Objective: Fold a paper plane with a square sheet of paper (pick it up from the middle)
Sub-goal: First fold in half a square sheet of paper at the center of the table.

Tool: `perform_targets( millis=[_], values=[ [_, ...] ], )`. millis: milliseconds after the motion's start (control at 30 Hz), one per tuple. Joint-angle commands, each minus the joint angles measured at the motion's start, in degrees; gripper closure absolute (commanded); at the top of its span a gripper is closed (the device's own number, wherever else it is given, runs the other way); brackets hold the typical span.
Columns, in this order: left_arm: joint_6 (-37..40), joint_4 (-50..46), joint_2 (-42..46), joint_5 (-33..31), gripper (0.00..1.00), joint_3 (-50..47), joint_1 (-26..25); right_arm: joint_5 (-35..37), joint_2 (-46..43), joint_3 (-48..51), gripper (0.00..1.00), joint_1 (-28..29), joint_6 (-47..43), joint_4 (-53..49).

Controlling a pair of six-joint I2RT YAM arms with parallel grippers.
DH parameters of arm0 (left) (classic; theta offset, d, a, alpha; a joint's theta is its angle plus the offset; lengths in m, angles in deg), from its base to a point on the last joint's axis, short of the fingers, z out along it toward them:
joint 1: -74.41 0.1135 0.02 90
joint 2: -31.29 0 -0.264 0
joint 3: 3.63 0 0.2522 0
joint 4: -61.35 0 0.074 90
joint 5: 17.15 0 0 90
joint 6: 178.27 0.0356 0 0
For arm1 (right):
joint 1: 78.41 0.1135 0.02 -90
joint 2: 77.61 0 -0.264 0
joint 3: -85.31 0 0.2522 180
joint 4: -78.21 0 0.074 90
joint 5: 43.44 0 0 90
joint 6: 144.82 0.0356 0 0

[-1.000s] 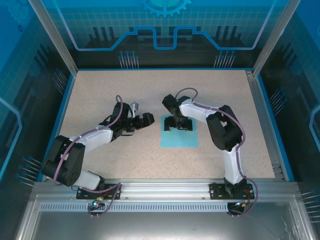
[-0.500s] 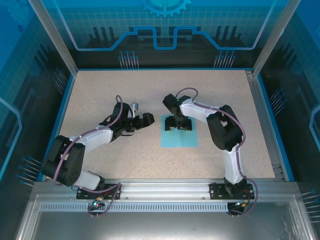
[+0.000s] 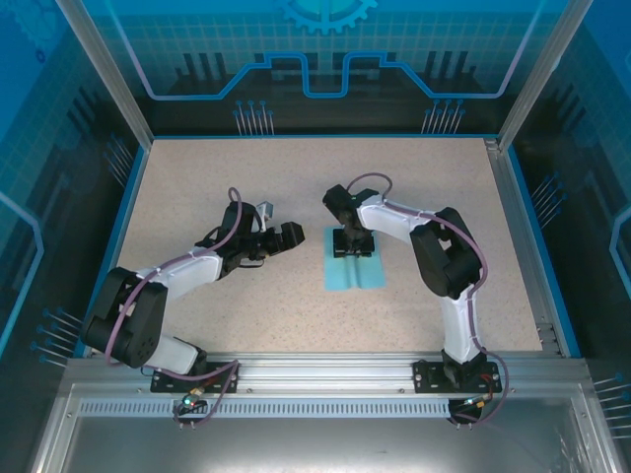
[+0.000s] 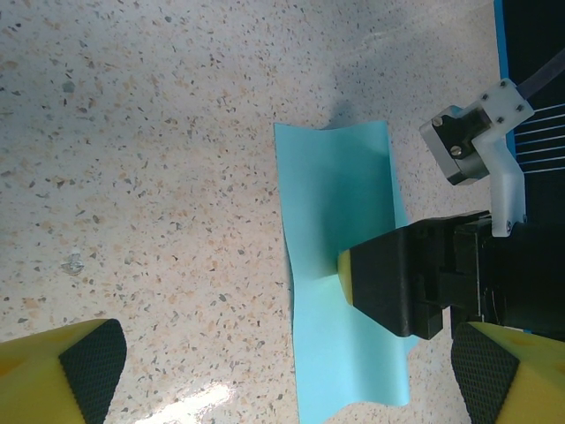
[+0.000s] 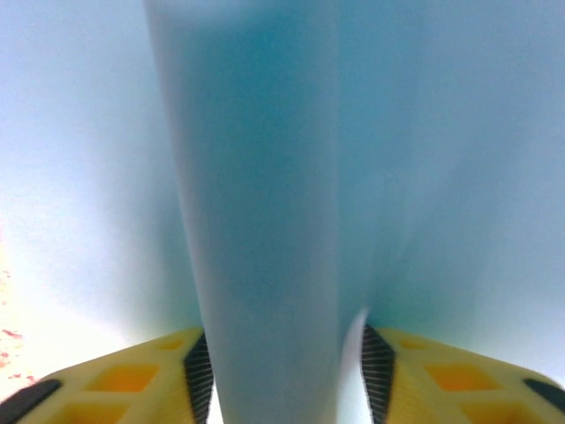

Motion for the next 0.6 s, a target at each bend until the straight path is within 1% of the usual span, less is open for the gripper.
perform_targets(
  millis=[0,67,133,167,200,300,367,400,467,500,567],
  values=[
    [-0.2,-1.0,1.7,-0.1,0.01,0.5,0.3,-3.7,-3.5,1.6,0.61,-1.0,-0.9,2.0],
    [-0.7,-1.0,1.8,-0.7,0.01,0.4,0.3,-5.5,-4.8,2.4,0.63,-1.2,-0.9,3.3],
    [-1.3,-0.8,1.6,-0.9,0.01,0.2,0.3,-7.9,-6.2,3.1,0.72,-1.7,-0.9,4.5],
    [-1.5,-0.8,1.6,-1.0,0.01,0.1,0.3,-8.9,-6.9,3.3,0.71,-2.0,-0.7,5.1],
    [-1.7,-0.9,1.6,-0.9,0.01,0.2,0.3,-10.7,-7.7,3.9,0.69,-2.2,-0.4,6.2],
    [-2.7,-0.7,1.8,0.1,0.01,0.1,0.9,-19.1,-10.8,6.5,0.67,-3.4,0.4,11.8],
    [-3.8,0.3,1.8,1.8,0.01,0.1,1.6,-25.4,-13.4,9.3,0.65,-4.3,2.3,18.5],
    [-4.5,0.9,1.7,3.0,0.01,0.0,2.1,-29.9,-14.5,11.2,0.64,-4.9,3.8,23.0],
    [-5.8,2.3,1.5,5.4,0.01,-0.1,3.0,-36.7,-15.4,13.9,0.63,-5.9,7.3,30.6],
    [-6.4,2.7,1.4,6.6,0.01,0.1,3.3,-39.1,-15.5,15.2,0.63,-6.4,9.0,33.7],
    [-6.9,3.3,1.1,8.4,0.01,0.4,3.6,-41.5,-15.2,16.9,0.62,-6.9,11.6,38.5]
  ],
)
